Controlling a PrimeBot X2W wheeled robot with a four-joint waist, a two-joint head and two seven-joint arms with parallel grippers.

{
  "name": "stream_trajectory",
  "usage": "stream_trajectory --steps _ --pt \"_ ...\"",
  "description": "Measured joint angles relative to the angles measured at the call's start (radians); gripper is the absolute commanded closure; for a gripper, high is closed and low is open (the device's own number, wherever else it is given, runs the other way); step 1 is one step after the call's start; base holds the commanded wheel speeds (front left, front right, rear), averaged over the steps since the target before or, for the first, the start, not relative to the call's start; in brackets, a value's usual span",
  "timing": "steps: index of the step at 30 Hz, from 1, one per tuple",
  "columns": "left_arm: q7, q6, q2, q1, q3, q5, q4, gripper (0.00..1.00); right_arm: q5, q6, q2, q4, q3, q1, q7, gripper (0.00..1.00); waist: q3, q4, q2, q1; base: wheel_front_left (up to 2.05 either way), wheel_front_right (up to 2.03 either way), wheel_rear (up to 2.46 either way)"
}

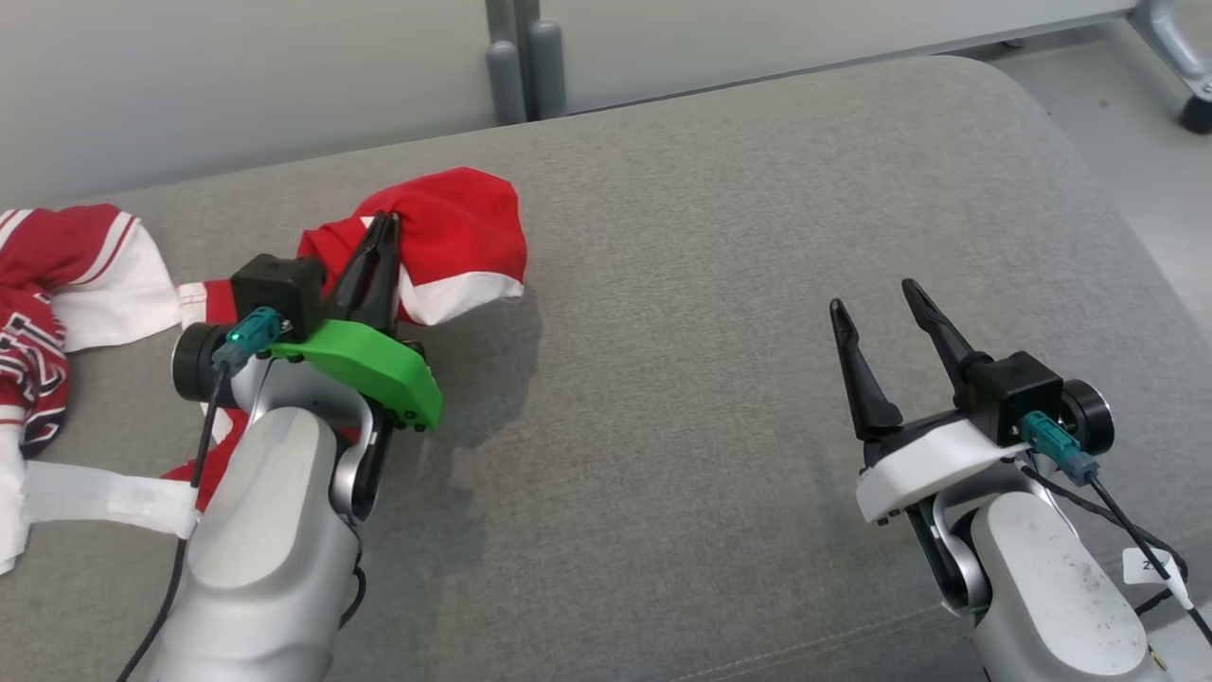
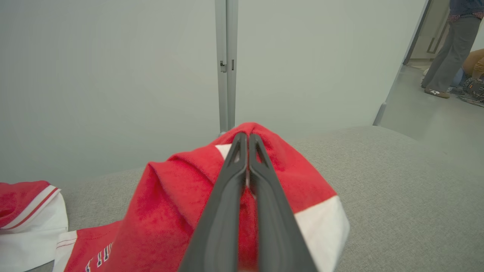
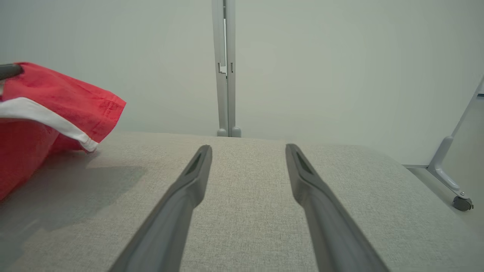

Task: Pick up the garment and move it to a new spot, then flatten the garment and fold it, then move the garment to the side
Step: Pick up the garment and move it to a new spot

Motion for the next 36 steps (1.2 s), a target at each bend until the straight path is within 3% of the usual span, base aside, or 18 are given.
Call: stream_trajectory --steps 9,16,17,18,19,36 --pt "0.028 0.058 0.002 0.001 -0.135 -0.050 0.016 1.00 0.000 0.011 0.006 -0.014 0.012 -0.009 0.000 0.00 0.042 -0.106 0.0000 0.0000 0.00 0.00 0.00" --pt "0.012 0.088 0.006 0.009 -0.257 -0.099 0.036 1.00 0.000 0.018 0.009 -0.012 0.018 -0.025 0.000 0.00 0.085 -0.149 0.0000 0.0000 0.00 0.00 0.00" --pt "0.012 0.089 0.007 0.014 -0.272 -0.104 0.041 0.91 0.000 0.018 0.010 -0.009 0.018 -0.025 0.000 0.00 0.085 -0.150 0.0000 0.0000 0.00 0.00 0.00" --pt "0.012 0.089 0.007 0.022 -0.289 -0.110 0.044 0.09 0.000 0.018 0.010 -0.006 0.019 -0.025 0.000 0.00 0.084 -0.150 0.0000 0.0000 0.00 0.00 0.00" --pt "0.006 0.095 0.007 0.030 -0.302 -0.113 0.044 0.00 0.000 0.018 0.010 -0.005 0.019 -0.025 0.000 0.00 0.082 -0.149 0.0000 0.0000 0.00 0.00 0.00" --pt "-0.023 0.106 0.012 0.042 -0.441 -0.156 -0.019 0.00 0.000 0.017 0.005 0.018 -0.008 -0.003 0.000 0.00 0.025 -0.065 0.0000 0.0000 0.00 0.00 0.00"
